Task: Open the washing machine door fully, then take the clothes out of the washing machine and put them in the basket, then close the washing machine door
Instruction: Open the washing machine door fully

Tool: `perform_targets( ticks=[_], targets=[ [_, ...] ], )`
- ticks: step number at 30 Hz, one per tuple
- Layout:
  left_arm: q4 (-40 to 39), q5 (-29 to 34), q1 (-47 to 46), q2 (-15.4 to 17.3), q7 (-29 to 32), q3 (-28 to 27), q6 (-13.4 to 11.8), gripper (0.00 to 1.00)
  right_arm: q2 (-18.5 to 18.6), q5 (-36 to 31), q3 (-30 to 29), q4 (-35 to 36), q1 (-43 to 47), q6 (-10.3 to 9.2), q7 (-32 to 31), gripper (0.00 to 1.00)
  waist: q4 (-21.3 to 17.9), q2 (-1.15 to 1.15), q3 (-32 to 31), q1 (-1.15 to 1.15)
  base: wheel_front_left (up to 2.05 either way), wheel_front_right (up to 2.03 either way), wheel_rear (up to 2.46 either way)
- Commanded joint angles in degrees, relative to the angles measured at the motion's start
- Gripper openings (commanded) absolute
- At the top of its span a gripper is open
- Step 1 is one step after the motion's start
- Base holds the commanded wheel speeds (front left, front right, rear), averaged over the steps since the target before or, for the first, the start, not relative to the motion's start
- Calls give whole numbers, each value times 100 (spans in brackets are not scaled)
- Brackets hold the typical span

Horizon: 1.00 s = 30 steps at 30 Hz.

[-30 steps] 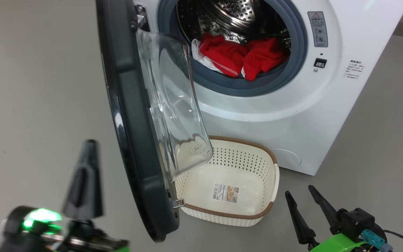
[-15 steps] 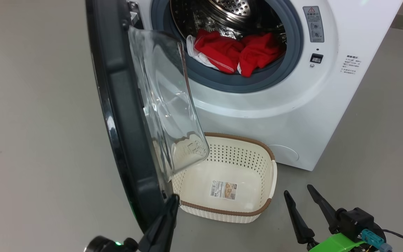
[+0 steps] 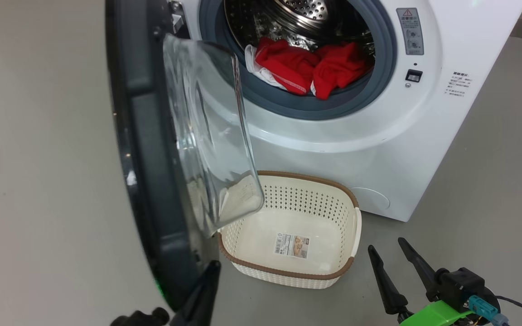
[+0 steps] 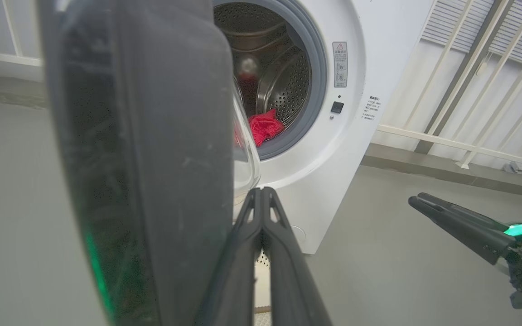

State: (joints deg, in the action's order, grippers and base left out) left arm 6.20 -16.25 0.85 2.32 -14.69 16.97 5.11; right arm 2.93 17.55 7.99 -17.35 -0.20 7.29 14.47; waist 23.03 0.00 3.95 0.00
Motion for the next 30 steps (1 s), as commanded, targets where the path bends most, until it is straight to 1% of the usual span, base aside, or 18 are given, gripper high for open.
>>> perform_targets(
  ticks=[1, 10, 11, 12, 18, 19, 20, 21, 23, 30],
  targets=[
    [-64, -48, -247, 55, -31, -374, -112, 0, -5, 15, 113, 160, -164, 20, 52, 100, 11, 0, 0, 0, 0, 0, 0],
    [-66, 37, -60, 55, -31, -1190, -155, 0, -5, 6, 95, 175, -158, 20, 52, 100, 79, 0, 22, 0, 0, 0, 0],
    [-56, 54, -48, 55, -31, -1305, -158, 0, -5, 0, 98, 178, -163, 20, 52, 100, 80, 0, 29, 0, 0, 0, 0],
    [-33, 67, -40, 55, -31, -1550, -166, 0, -5, -13, 105, 181, -177, 20, 52, 100, 77, 0, 53, 0, 0, 0, 0],
    [90, 130, -144, 55, -31, -2269, -171, 0, -5, -59, 107, 183, -234, 20, 52, 100, 58, 0, 150, 0, 0, 0, 0],
    [90, 130, -144, 55, -31, -2269, -171, 0, -5, -59, 107, 183, -234, 20, 52, 100, 58, 0, 150, 0, 0, 0, 0],
    [116, 135, -177, 55, -31, -2391, -181, 0, -5, -68, 104, 180, -243, 20, 52, 100, 52, 0, 167, 0, 0, 0, 0],
    [193, 129, -252, 55, -31, -2644, -192, 0, -5, -97, 96, 182, -263, 20, 52, 100, 35, 0, 196, 0, 0, 0, 0],
    [253, 150, -321, 55, -31, -2877, -193, 0, -5, -122, 87, 198, -274, 20, 52, 100, 14, 0, 224, 0, 0, 0, 0],
    [630, 177, -691, 72, -31, -3713, -59, 0, -5, -165, 32, 240, -281, 20, 52, 100, -32, 0, 327, 0, 0, 0, 0]
  ],
)
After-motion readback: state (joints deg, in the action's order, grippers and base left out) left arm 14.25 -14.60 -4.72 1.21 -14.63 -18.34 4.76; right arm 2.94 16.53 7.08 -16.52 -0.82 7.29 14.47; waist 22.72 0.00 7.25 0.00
